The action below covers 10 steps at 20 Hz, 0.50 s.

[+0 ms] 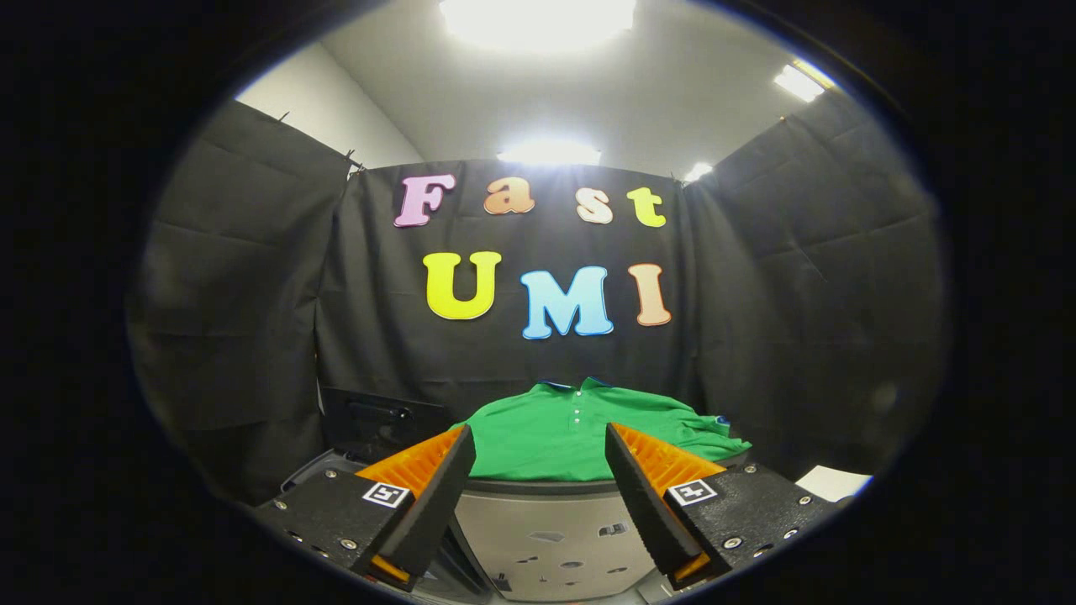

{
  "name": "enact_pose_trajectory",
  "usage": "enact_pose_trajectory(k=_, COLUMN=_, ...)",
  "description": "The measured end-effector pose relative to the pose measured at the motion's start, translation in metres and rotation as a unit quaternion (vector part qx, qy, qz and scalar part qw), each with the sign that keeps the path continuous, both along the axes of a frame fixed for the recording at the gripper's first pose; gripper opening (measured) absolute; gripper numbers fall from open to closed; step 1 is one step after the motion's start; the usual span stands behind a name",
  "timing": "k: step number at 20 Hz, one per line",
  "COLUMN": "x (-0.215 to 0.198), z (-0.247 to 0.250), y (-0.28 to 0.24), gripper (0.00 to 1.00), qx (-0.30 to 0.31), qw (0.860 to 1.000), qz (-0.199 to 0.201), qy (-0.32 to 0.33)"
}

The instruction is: Put the clothes into the washing machine and then close the washing machine lid.

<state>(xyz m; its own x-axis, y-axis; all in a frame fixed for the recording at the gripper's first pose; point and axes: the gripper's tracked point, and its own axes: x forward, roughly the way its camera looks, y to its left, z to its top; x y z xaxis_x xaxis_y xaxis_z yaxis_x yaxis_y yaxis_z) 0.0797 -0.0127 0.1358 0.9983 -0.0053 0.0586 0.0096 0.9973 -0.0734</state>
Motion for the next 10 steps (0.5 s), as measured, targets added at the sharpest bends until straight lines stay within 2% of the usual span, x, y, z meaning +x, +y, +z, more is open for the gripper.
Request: enact_pose_trajectory(k=10, x=0.091, z=0.004, y=-0.04, gripper=0.96, qx=0.029, qw=0.998, qz=0.006, qy=0.055)
